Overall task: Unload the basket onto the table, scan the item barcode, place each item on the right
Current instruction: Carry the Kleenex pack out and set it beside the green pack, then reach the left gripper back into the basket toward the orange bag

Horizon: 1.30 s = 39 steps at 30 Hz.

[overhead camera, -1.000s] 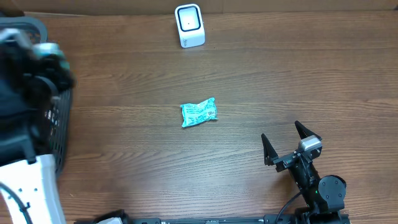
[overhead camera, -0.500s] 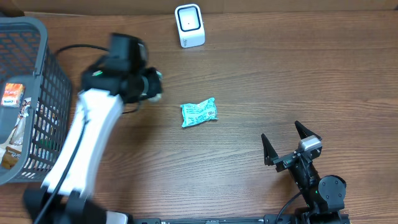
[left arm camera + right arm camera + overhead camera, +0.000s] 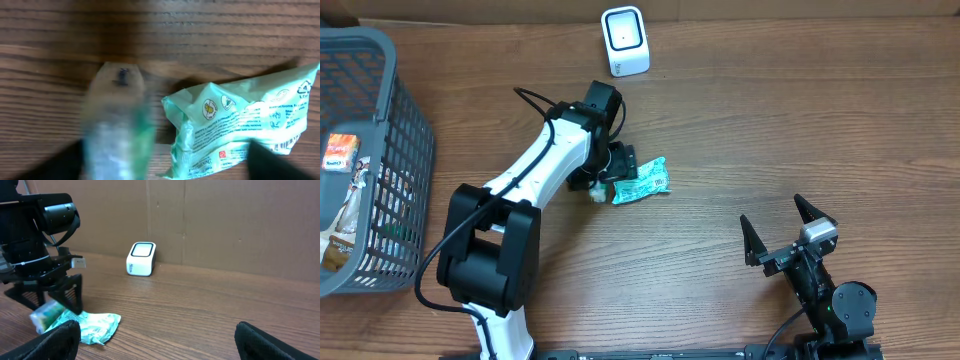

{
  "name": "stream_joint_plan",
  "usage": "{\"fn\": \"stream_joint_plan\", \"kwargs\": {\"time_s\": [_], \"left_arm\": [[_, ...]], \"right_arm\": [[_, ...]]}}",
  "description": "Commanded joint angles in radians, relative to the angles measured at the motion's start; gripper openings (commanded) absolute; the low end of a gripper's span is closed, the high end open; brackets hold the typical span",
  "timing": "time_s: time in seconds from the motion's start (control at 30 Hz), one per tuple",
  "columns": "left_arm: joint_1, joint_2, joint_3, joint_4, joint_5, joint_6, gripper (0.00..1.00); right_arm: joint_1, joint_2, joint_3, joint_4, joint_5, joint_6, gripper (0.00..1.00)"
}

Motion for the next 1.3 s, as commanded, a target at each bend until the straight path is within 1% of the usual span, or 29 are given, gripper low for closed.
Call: {"fn": "stream_joint_plan", "kwargs": {"time_s": [0.0,0.07,0.2,0.4,0.53,0.63,0.7,0.83,0.97,1.07,1.13,1.27], "left_arm": [[0.011,-0.012,0.068,-0.035,-0.016,0.014,1.0],[0.019,-0.02,0.134,-0.084,-0.02,0.029,0.99],[0.037,-0.042,0.34,-0.213,-0.043,0.083,0.99],[0.122,-0.058,0.708,-0.38,-0.041,0.149,0.99],[0.259,-0.058,0.956,-0.514,-0.04,0.171,1.0],[0.393,-0.058,1.088,-0.578,-0.052,0.169,1.0],[0.498,-0.059,1.145,-0.604,-0.06,0.159,0.96],[0.72,-0.061,1.172,-0.652,-0.069,0.094,0.88],[0.897,-0.059,1.144,-0.675,-0.105,0.037,0.88],[0.972,-0.059,1.106,-0.671,-0.17,0.038,0.88],[0.999,-0.059,1.069,-0.661,-0.218,0.047,0.88],[1.034,-0.059,0.943,-0.582,-0.264,0.142,0.88]], "right_arm": [[0.0,-0.012,-0.011,0.007,0.0,0.003,1.0],[-0.001,-0.012,-0.011,0.007,0.0,0.003,1.0],[0.0,-0.012,-0.011,0.007,0.0,0.003,1.0],[0.0,-0.012,-0.011,0.007,0.0,0.003,1.0],[0.0,-0.012,-0.011,0.007,0.0,0.003,1.0],[0.0,-0.012,-0.011,0.007,0.0,0.003,1.0],[0.0,-0.012,-0.011,0.007,0.0,0.003,1.0],[0.0,-0.012,-0.011,0.007,0.0,0.003,1.0],[0.0,-0.012,-0.011,0.007,0.0,0.003,1.0],[0.0,-0.012,-0.011,0.007,0.0,0.003,1.0],[0.0,-0.012,-0.011,0.007,0.0,0.003,1.0],[0.0,-0.012,-0.011,0.007,0.0,0.003,1.0]]}}
